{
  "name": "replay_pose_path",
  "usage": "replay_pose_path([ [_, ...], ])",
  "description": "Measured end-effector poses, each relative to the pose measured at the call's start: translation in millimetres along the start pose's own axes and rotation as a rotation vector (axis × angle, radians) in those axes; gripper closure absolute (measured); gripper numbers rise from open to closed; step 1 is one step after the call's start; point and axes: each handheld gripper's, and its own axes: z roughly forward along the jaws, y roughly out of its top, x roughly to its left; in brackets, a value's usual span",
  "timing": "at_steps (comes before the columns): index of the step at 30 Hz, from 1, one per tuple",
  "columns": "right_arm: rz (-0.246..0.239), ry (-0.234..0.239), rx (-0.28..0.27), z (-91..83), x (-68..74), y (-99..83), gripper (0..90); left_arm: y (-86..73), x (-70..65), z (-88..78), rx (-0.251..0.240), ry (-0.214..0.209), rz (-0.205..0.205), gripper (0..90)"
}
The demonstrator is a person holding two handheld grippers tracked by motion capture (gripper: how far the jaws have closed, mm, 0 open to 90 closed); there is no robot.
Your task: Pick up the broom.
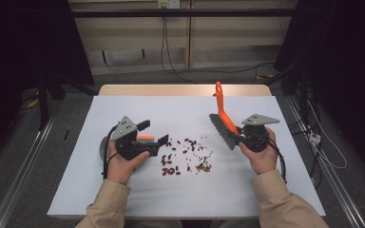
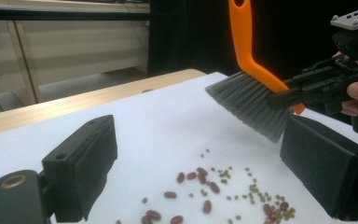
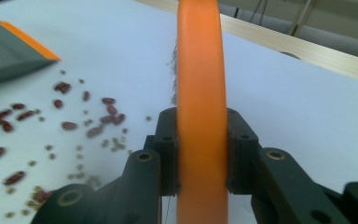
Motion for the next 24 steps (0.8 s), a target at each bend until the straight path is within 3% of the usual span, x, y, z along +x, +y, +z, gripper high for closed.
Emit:
replay_pose_path([
  [12, -0.070, -0.067, 0.110, 33.8, -8.1, 3.5, 71.2, -9.0, 19.2, -20.4, 0.018, 0.037, 0.009, 5.1],
  [15, -0.147, -0.106, 0.147, 40.0, -2.7, 8.6, 71.1, -13.2, 24.7, -24.5, 0.023, 0.044, 0.009, 5.1],
  [19, -0.164, -0.082, 0.161, 50.1, 3.0, 12.9, 71.1, -17.0, 30.6, -28.6, 0.027, 0.057, -0.005, 5.1],
  [24, -0.123, -0.021, 0.150, 63.2, 5.0, 15.1, 70.6, -19.2, 36.3, -33.5, 0.018, 0.072, -0.007, 5.1],
])
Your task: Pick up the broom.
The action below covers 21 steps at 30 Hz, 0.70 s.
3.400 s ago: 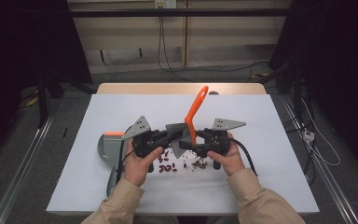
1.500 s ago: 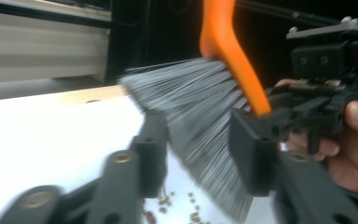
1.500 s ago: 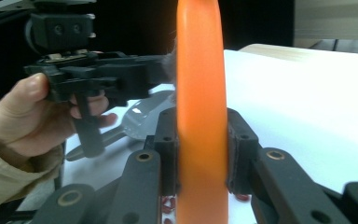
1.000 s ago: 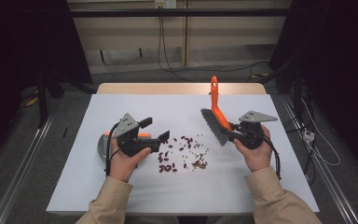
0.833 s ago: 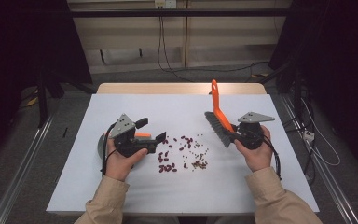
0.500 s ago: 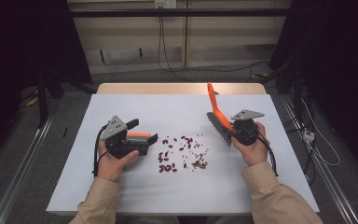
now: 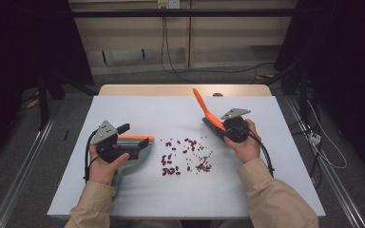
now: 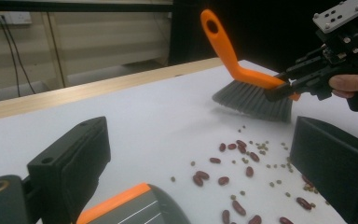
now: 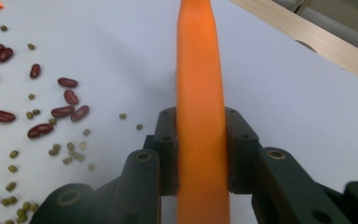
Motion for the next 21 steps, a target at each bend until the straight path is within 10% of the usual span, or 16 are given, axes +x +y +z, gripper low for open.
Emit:
replay_pose_path([
  [7, 0.023, 0.032, -0.034, 11.4, 6.7, 2.2, 70.2, -2.0, 1.0, -2.0, 0.000, 0.002, -0.002, 5.1],
  [21, -0.077, 0.078, -0.014, 13.3, 23.8, 3.6, 70.1, -2.5, 3.3, -5.1, -0.012, 0.009, -0.011, 5.1],
])
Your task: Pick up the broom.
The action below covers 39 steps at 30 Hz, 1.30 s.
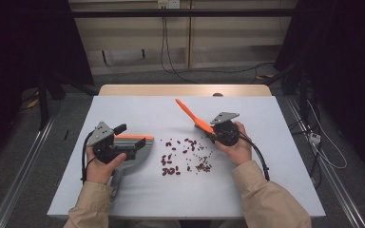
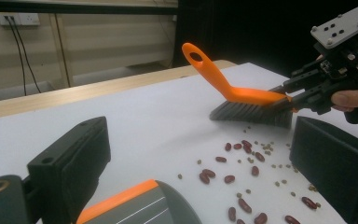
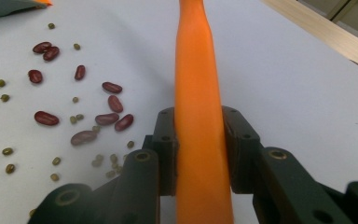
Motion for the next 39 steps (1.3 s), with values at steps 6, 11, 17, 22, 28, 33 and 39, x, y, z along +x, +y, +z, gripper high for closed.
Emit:
replay_pose_path([
  [6, -0.006, 0.042, -0.001, -3.4, 2.0, -1.4, 70.0, 0.3, -0.2, -1.0, -0.005, 0.006, -0.002, 5.2],
  [11, 0.004, 0.048, -0.022, -6.1, 5.5, -3.1, 69.5, 0.3, -1.4, -0.2, -0.002, 0.002, 0.004, 5.2],
  [17, 0.091, 0.093, -0.090, 0.4, 2.6, -4.3, 67.0, 0.3, -2.2, 0.3, -0.005, -0.001, 0.003, 5.2],
  [22, 0.080, 0.076, -0.112, 7.6, 7.7, -1.9, 68.6, 0.1, -1.7, 0.1, -0.003, -0.001, 0.007, 5.2],
  [28, 0.064, 0.089, -0.091, 4.8, 9.7, -1.2, 69.4, -0.2, -0.6, -0.4, -0.003, -0.001, 0.004, 5.2],
  [33, 0.062, 0.116, -0.099, 0.9, 11.9, -5.3, 69.4, -0.1, -0.8, -1.5, -0.004, 0.007, 0.002, 5.2],
  [39, 0.044, 0.145, -0.097, -4.0, 19.7, -7.2, 69.5, -0.2, -1.4, -1.6, -0.003, 0.008, 0.003, 5.2],
])
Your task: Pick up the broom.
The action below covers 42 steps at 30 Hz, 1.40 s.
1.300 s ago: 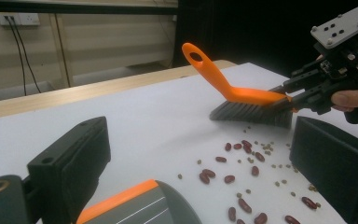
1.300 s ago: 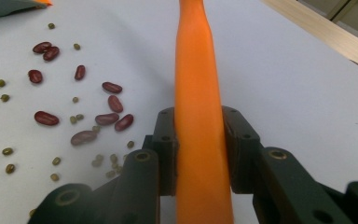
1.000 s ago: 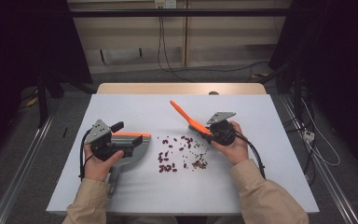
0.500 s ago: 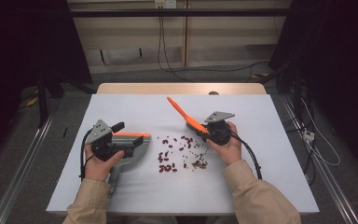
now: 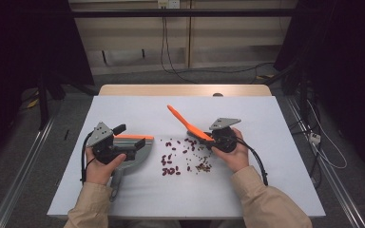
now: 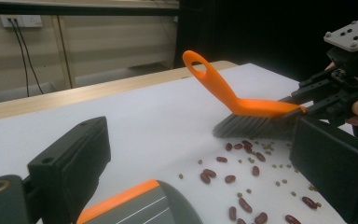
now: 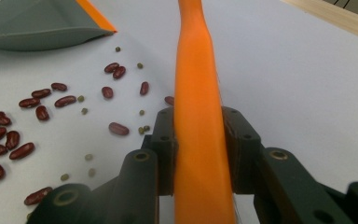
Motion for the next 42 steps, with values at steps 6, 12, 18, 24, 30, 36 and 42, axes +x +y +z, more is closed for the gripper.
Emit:
replay_pose_path([
  [6, -0.010, 0.012, -0.005, -3.2, 7.9, -2.2, 69.6, -0.1, -0.2, 0.0, 0.000, 0.002, -0.001, 5.2],
  [12, -0.030, 0.029, -0.008, -4.9, 17.1, -2.4, 69.7, 0.1, -0.6, -0.3, 0.000, 0.001, 0.004, 5.2],
  [18, -0.041, 0.032, -0.013, -7.1, 23.9, -4.7, 69.7, 0.0, -1.2, -0.3, 0.001, 0.000, 0.006, 5.2],
  [24, -0.044, 0.039, -0.021, -10.0, 30.1, -6.7, 69.8, -0.8, -0.3, -1.2, 0.003, 0.002, 0.006, 5.2],
  [30, -0.054, 0.044, -0.026, -10.9, 37.0, -6.9, 69.8, -1.3, -0.6, -1.6, 0.006, 0.004, 0.008, 5.2],
  [36, -0.061, 0.056, -0.028, -13.0, 41.8, -9.2, 69.8, -1.7, -1.4, -1.1, 0.006, 0.003, 0.007, 5.2],
  [42, -0.066, 0.068, -0.032, -15.5, 44.8, -11.0, 69.8, -1.8, -0.9, -1.6, 0.008, 0.005, 0.009, 5.2],
])
